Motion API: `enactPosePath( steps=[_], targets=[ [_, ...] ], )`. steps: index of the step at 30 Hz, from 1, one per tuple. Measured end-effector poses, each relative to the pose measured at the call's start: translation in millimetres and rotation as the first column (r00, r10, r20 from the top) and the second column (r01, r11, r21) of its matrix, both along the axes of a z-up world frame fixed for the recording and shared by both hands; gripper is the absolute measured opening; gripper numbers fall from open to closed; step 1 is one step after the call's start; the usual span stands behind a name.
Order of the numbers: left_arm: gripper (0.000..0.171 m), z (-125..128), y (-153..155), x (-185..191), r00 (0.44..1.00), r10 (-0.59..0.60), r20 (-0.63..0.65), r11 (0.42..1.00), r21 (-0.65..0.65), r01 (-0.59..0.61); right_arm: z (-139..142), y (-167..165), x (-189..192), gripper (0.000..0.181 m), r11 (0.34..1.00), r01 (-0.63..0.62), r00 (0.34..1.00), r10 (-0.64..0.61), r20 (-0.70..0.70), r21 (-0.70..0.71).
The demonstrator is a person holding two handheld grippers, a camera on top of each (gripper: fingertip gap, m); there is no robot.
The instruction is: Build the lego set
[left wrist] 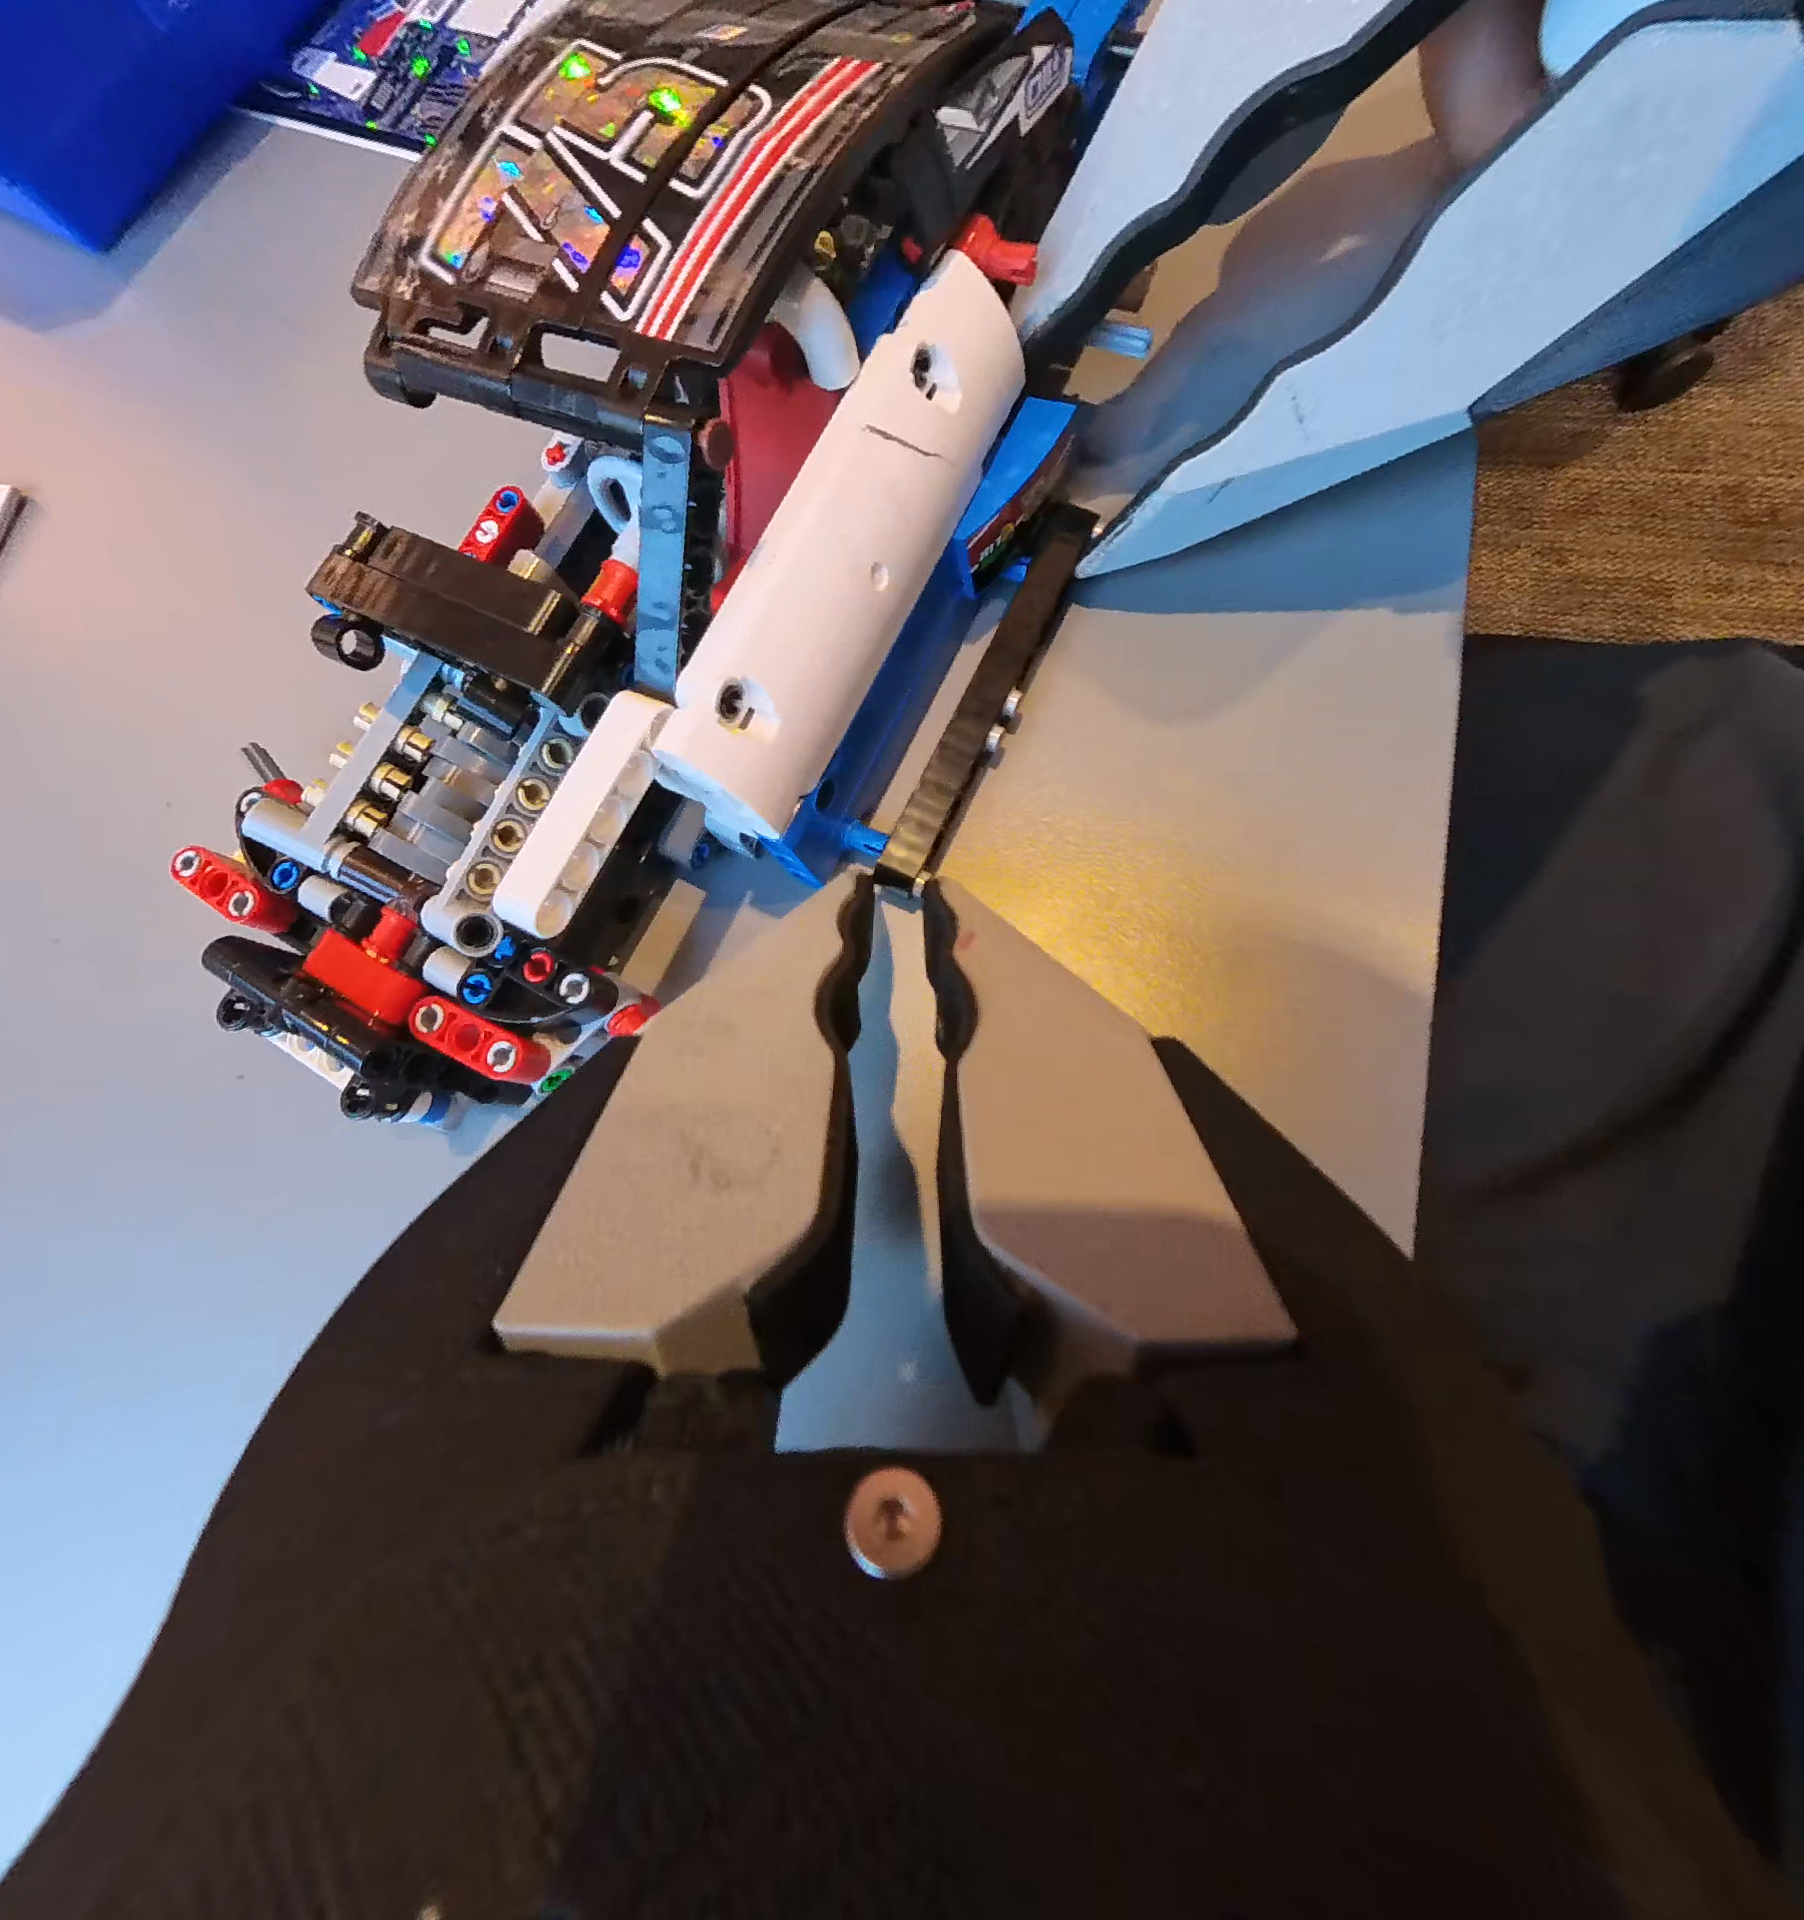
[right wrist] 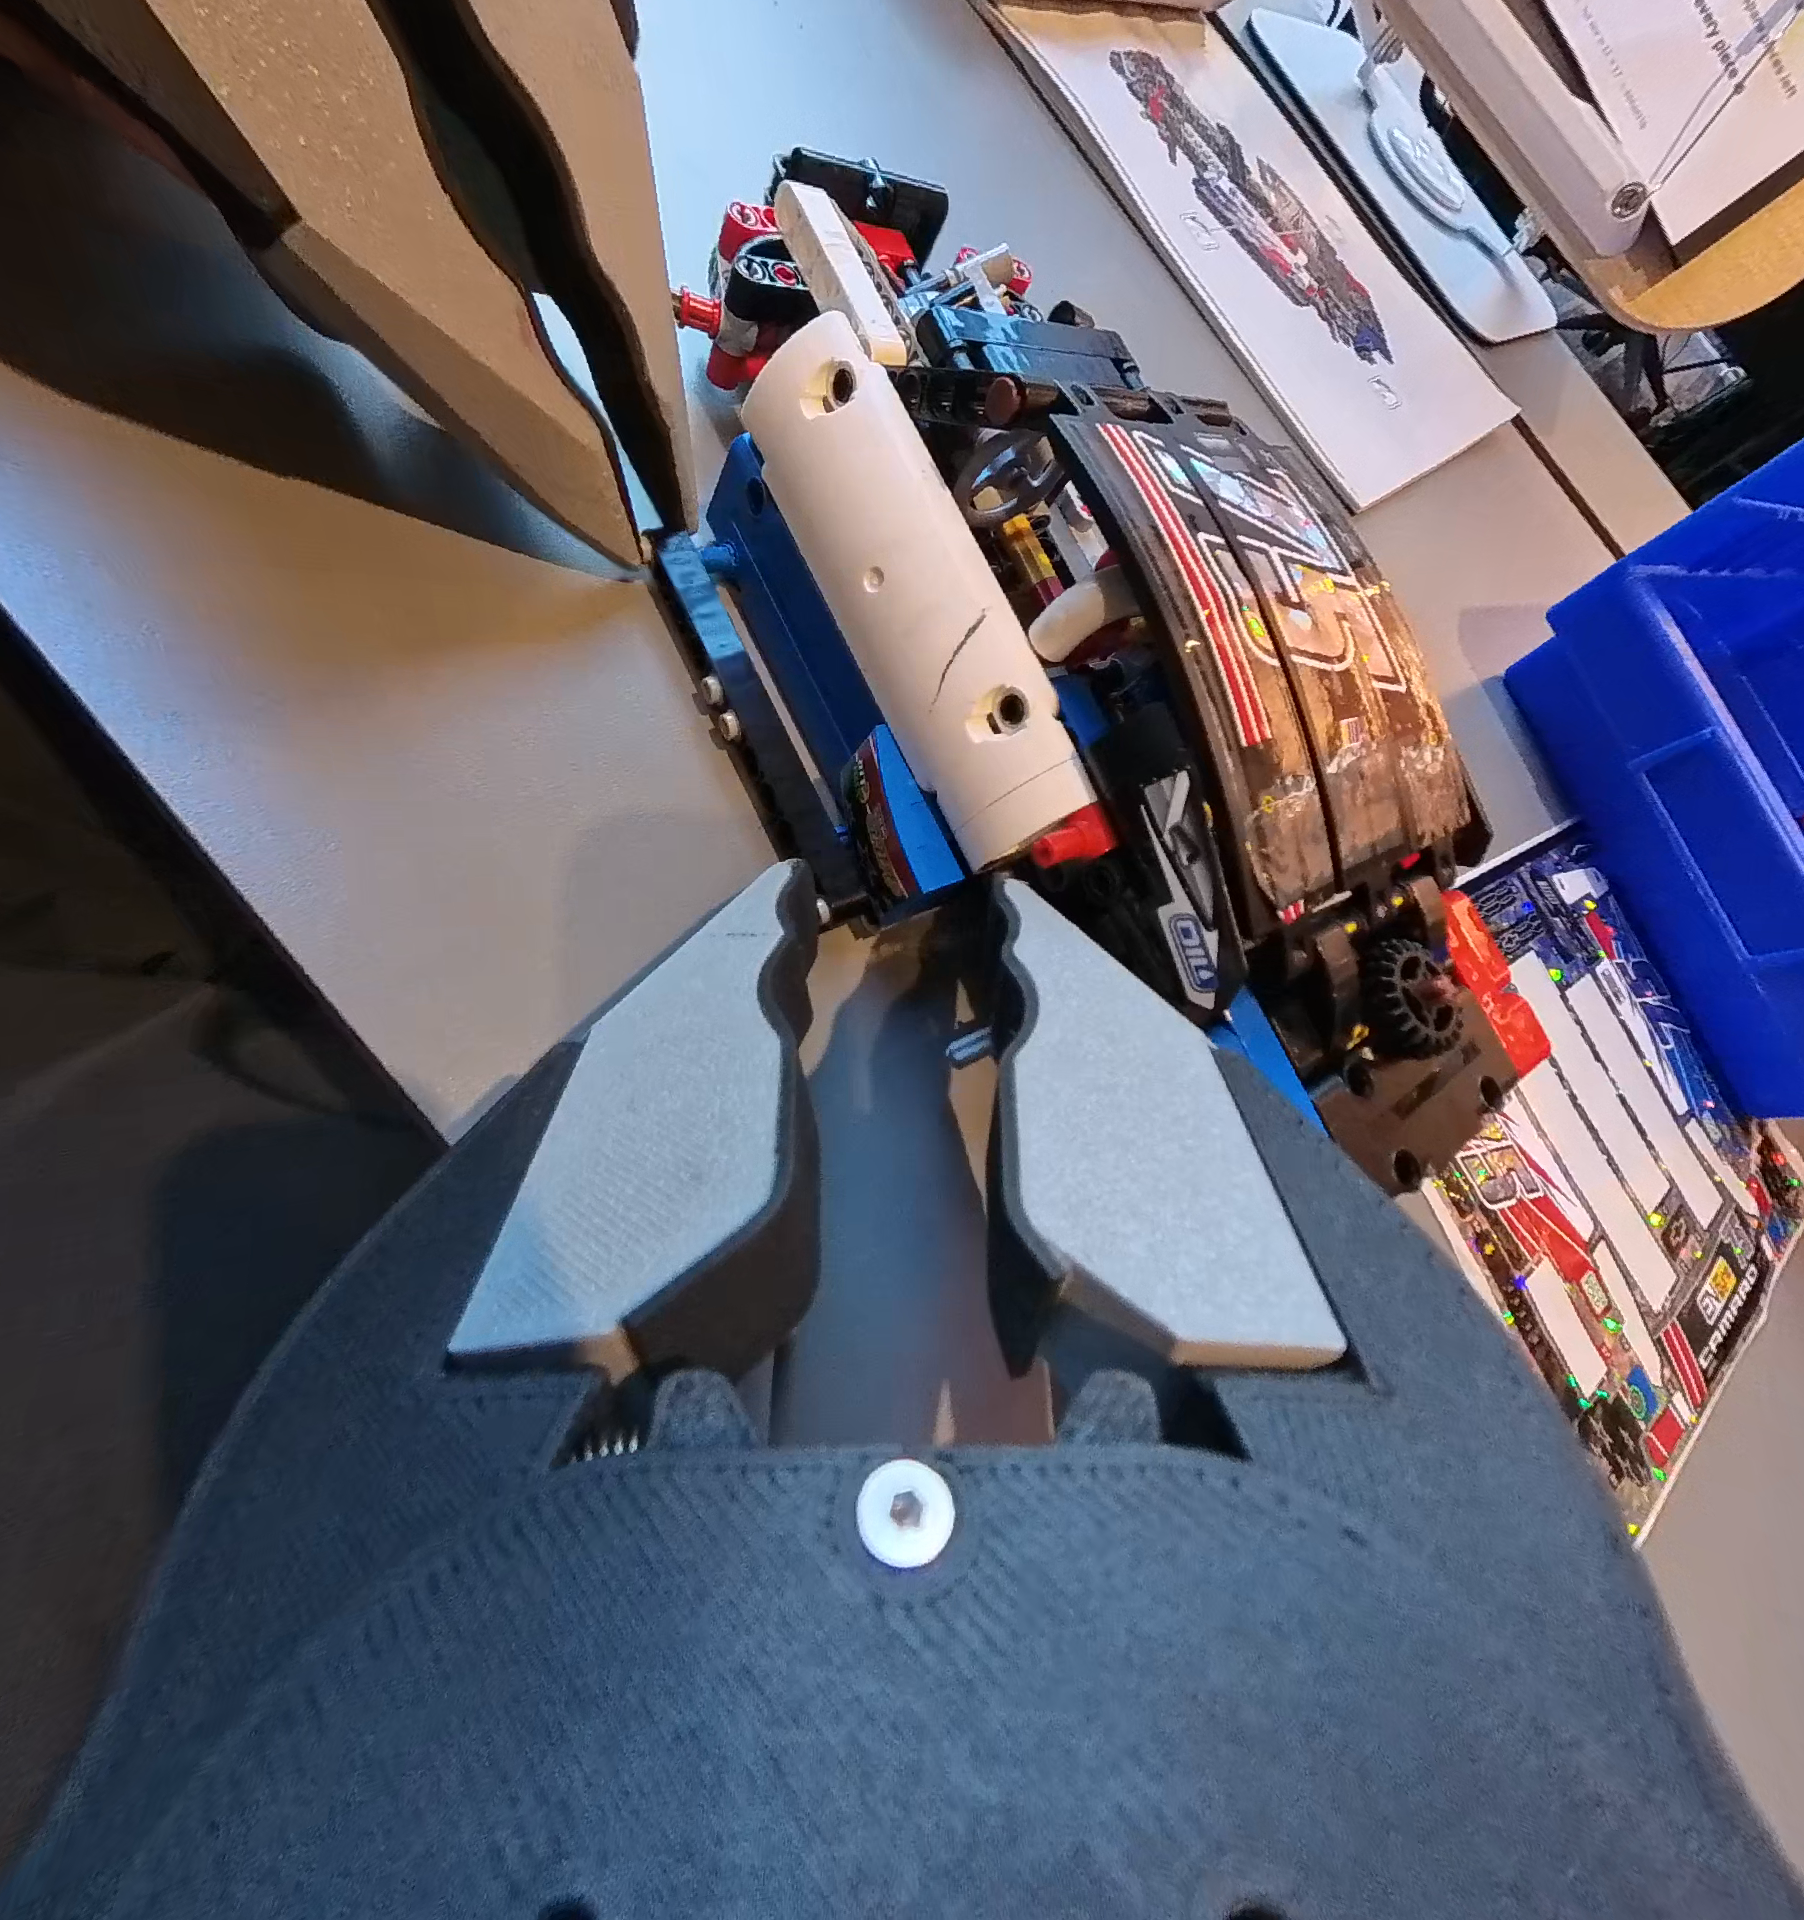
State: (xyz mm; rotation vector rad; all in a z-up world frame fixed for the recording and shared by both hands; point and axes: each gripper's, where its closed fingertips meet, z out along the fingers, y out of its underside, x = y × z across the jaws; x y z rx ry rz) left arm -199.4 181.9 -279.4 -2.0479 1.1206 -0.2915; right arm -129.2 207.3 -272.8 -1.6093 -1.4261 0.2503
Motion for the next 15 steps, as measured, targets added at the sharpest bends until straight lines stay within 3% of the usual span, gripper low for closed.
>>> enactPosePath(
  steps=[15],
  targets=[
    [0.006, -1.2, 3.1, -5.7, 1.0, 0.015, 0.0, 1.0, -0.011, -0.015, 0.4, 0.5, 0.8, 0.033, 1.0, 0.01, 1.0, -0.01, 0.006, 0.013]
  ],
)
